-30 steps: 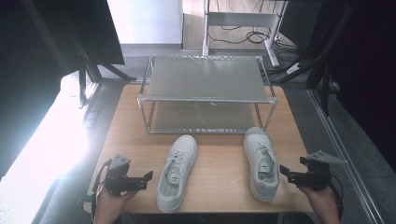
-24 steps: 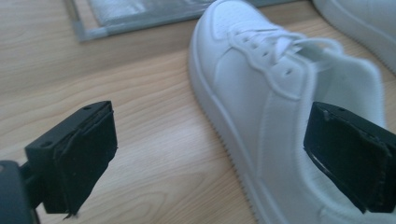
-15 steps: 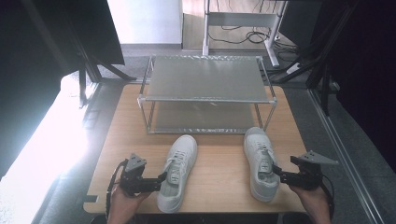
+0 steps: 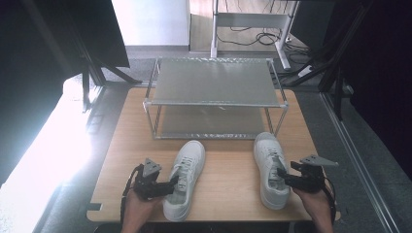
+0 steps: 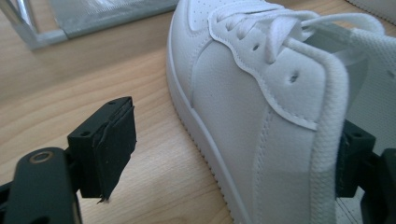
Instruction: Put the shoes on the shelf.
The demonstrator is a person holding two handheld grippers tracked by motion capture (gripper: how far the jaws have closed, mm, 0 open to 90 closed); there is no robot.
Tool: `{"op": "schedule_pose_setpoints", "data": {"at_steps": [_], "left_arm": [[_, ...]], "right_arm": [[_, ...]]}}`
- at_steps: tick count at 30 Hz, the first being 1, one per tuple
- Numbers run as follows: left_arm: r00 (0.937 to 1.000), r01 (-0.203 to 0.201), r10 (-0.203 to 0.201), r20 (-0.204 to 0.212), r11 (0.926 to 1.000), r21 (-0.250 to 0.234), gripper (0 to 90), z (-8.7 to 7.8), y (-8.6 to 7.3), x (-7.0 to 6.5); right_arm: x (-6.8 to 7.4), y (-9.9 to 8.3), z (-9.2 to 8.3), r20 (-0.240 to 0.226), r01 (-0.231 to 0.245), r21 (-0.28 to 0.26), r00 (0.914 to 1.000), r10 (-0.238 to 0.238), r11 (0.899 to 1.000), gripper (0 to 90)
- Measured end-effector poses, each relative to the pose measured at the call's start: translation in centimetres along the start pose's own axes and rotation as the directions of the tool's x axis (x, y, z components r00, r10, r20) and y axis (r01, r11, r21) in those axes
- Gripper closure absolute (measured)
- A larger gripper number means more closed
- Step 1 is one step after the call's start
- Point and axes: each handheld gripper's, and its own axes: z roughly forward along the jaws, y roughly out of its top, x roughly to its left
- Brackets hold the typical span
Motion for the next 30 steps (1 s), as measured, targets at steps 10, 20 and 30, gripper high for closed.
{"op": "schedule_pose_setpoints", "data": {"at_steps": [10, 20, 30], "left_arm": [[0.9996, 0.017, -0.017, 0.021, 0.9998, -0.008, 31.3, 0.2, 0.0, -0.1], [0.9939, 0.044, -0.043, 0.101, 0.9990, 0.001, 62.9, 0.2, 0.0, -0.5], [0.9931, 0.090, -0.088, 0.078, 0.9958, -0.016, 80.9, -0.1, -0.3, 0.0]], "right_arm": [[0.5, 0.7, 1.0, 0.042, -0.035, 0.045, 0.9986, 0.033, 0.998, 56.4], [0.9, 0.8, 1.1, 0.118, -0.034, 0.081, 0.9928, 0.024, 0.996, 73.5], [-1.3, 0.2, 0.3, 0.037, -0.160, 0.045, 0.9867, 0.158, 0.986, 83.3]]}}
